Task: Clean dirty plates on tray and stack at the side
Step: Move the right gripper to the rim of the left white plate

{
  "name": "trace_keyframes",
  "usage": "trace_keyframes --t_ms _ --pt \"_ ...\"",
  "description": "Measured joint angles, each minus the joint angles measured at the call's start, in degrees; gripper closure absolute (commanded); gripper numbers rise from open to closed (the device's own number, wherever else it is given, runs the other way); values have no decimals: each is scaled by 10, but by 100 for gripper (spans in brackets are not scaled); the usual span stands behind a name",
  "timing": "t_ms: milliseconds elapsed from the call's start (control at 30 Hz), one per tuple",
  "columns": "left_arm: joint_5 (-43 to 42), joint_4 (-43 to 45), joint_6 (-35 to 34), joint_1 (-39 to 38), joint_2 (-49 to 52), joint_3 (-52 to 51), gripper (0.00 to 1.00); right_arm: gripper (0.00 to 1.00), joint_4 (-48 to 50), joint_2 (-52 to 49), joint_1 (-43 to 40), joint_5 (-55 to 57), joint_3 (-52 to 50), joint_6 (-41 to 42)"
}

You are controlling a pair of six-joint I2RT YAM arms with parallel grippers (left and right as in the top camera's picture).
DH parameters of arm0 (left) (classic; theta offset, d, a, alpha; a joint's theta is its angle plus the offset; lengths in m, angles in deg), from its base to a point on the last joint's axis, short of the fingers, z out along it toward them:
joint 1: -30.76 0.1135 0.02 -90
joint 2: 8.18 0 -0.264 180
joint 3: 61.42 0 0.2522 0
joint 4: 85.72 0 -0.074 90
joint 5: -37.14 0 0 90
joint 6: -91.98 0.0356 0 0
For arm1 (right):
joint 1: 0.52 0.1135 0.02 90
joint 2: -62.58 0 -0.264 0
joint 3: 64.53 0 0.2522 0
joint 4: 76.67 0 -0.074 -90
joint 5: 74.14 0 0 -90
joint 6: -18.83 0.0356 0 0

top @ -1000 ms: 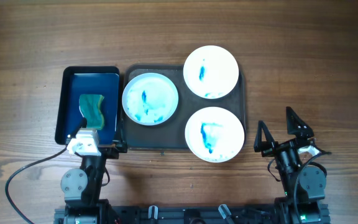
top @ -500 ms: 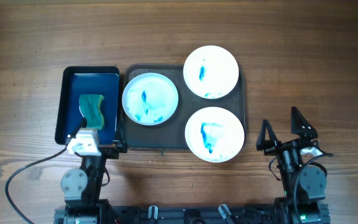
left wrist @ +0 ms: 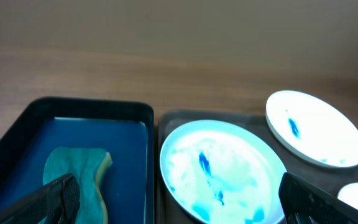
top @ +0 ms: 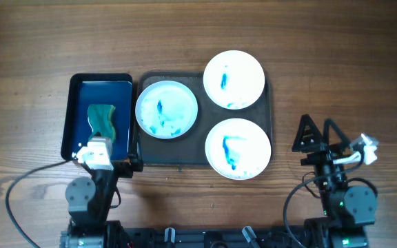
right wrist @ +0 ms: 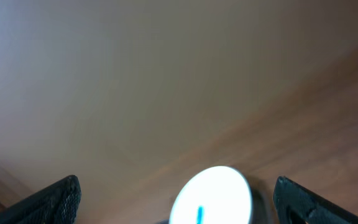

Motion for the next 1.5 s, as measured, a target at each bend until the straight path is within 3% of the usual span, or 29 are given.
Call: trace_keyframes --t_ms 200,400,600,833,867,900,1100,1500 --pt "-14 -73 -3 0 146 157 0 0 -144 -205 0 -15 196 -117" --pt "-28 -240 -40 0 306 373 0 0 -370 -434 0 -32 471 -165" --pt "-91 -425 -76 0 491 565 0 0 -566 -599 0 -36 679 -189" --pt "-118 -473 -82 0 615 606 1 1 -598 -671 0 -78 709 -221" --pt "-118 -473 -82 0 630 606 19 1 -599 -678 0 -91 709 -227" --pt "-118 -477 -82 0 641 606 21 2 -602 -687 1 -103 710 -235" --pt "-87 -475 -109 0 670 608 0 11 -632 -753 46 -143 718 -250" --pt "73 -526 -127 0 669 639 3 48 -595 -979 244 -120 811 -199"
